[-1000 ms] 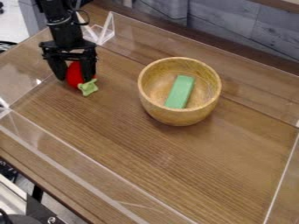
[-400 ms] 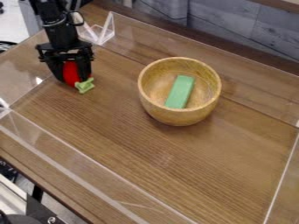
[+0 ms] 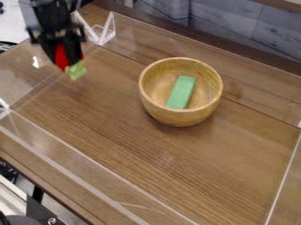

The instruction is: Move the red fruit to the right

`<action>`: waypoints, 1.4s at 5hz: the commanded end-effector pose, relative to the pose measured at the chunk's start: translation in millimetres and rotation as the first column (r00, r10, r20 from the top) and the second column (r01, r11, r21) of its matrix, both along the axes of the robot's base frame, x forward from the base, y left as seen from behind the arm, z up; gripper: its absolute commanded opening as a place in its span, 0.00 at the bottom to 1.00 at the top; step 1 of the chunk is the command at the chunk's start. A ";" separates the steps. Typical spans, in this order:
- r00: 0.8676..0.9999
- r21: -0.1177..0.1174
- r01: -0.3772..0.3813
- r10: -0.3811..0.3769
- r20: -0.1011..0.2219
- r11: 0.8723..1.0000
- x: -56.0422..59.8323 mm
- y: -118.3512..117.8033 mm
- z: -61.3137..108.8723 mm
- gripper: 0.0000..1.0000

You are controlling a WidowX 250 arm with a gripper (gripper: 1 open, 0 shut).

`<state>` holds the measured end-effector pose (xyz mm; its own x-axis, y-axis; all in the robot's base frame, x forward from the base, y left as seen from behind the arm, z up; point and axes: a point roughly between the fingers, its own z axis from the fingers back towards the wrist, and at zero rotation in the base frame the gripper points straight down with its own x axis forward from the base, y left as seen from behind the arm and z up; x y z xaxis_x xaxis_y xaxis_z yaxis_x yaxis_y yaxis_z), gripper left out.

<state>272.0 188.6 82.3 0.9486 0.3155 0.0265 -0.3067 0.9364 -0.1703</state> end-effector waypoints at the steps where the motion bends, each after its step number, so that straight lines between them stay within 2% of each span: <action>1: 0.996 0.030 0.039 -0.041 0.083 0.999 3.3 -15.3 43.8 0.00; 2: 0.992 0.021 0.053 -0.055 0.110 0.998 2.3 -35.0 52.7 1.00; 3: 0.989 0.013 0.070 -0.071 0.133 0.997 -0.1 -54.2 58.5 0.00; 4: 0.984 0.007 0.098 -0.098 0.149 0.995 1.1 -84.6 69.8 0.00; 5: 0.975 0.001 0.159 -0.158 0.157 0.987 1.0 -126.6 76.2 0.00; 6: 0.961 -0.002 0.229 -0.225 0.158 0.974 -1.9 -173.2 76.5 0.00; 7: 0.940 -0.004 0.308 -0.303 0.158 0.951 0.0 -210.0 76.4 0.00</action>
